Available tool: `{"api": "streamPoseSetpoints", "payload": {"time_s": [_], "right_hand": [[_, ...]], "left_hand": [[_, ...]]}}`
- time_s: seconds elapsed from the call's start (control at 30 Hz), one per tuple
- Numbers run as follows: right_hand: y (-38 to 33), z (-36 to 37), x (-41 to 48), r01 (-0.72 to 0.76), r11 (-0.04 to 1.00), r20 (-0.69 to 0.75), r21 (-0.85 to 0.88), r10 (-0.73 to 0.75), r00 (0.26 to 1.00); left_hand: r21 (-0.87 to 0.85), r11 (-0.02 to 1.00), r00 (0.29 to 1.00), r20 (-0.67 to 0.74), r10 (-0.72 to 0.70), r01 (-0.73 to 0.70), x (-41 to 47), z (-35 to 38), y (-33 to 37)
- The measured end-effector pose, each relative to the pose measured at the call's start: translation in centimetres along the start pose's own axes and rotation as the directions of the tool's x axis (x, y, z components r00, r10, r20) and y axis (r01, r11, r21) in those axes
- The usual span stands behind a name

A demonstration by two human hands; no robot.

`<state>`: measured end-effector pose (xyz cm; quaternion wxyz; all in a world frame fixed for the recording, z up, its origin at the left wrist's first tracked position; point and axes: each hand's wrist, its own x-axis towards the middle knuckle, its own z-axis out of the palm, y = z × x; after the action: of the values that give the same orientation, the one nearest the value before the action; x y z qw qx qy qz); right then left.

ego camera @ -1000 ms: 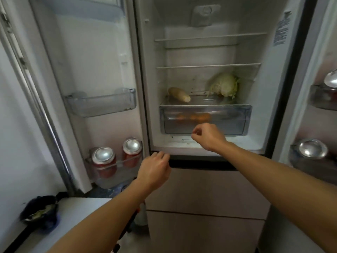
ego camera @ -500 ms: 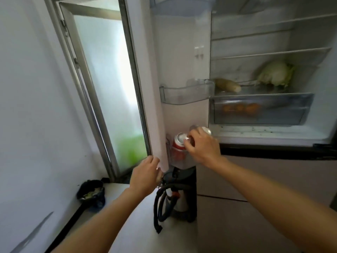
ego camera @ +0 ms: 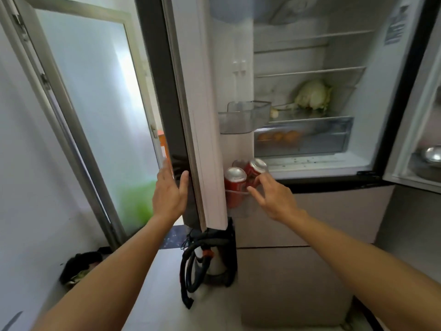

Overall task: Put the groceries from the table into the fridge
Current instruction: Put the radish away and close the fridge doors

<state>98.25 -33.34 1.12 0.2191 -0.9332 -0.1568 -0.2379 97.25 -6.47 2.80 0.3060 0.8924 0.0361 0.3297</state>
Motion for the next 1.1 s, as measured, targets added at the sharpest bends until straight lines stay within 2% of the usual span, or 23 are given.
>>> {"api": "streamPoseSetpoints", "payload": {"time_s": [0.17,0.3,0.47,0.6,0.7,0.8,0.87,0.97,1.1], "right_hand": [[4.2,-1.7,0.2,-0.079,0.990,-0.024,0.113,0.082,0.996],[7.5,-3.2,0.1,-0.110,0.976,-0.046,0.190,0.120,0.992],[11.7,-4.4,-0.2,-0.143,0.937,-0.083,0.318,0.177,0.981],[15.3,-5.4,-0.2,-0.141,0.936,-0.070,0.323,0.172,0.983],[17.1,-6.2,-0.5,-0.172,0.927,-0.067,0.333,0.205,0.976],[18.8,-7.4,-0.2,-0.170,0.947,-0.124,0.272,0.210,0.970],[19.3,-8.2,0.5,-0.129,0.966,-0.170,0.223,0.169,0.971],[19.2,-9.2,2.0,-0.006,0.996,-0.256,0.089,0.028,0.966],[18.1,-9.5,4.8,0.184,0.975,-0.383,-0.121,-0.217,0.898]], "left_hand": [[-0.089,0.995,0.999,0.007,0.045,-0.044,-2.0,2.0,3.8],[-0.100,0.988,0.993,-0.050,0.110,-0.114,-4.2,4.2,7.9],[-0.120,0.976,0.983,-0.020,0.181,-0.182,-6.1,7.3,13.1],[-0.098,0.979,0.984,-0.001,0.179,-0.179,-7.2,10.7,16.6],[-0.102,0.965,0.967,0.055,0.248,-0.242,-7.6,12.9,18.1],[-0.029,0.938,0.933,0.096,0.348,-0.347,-6.7,14.8,19.0],[0.023,0.905,0.902,0.097,0.421,-0.425,-5.3,15.5,19.4],[0.125,0.849,0.857,0.038,0.514,-0.514,-2.2,16.0,19.7],[0.254,0.802,0.819,-0.060,0.571,-0.541,3.0,16.8,19.8]]}}
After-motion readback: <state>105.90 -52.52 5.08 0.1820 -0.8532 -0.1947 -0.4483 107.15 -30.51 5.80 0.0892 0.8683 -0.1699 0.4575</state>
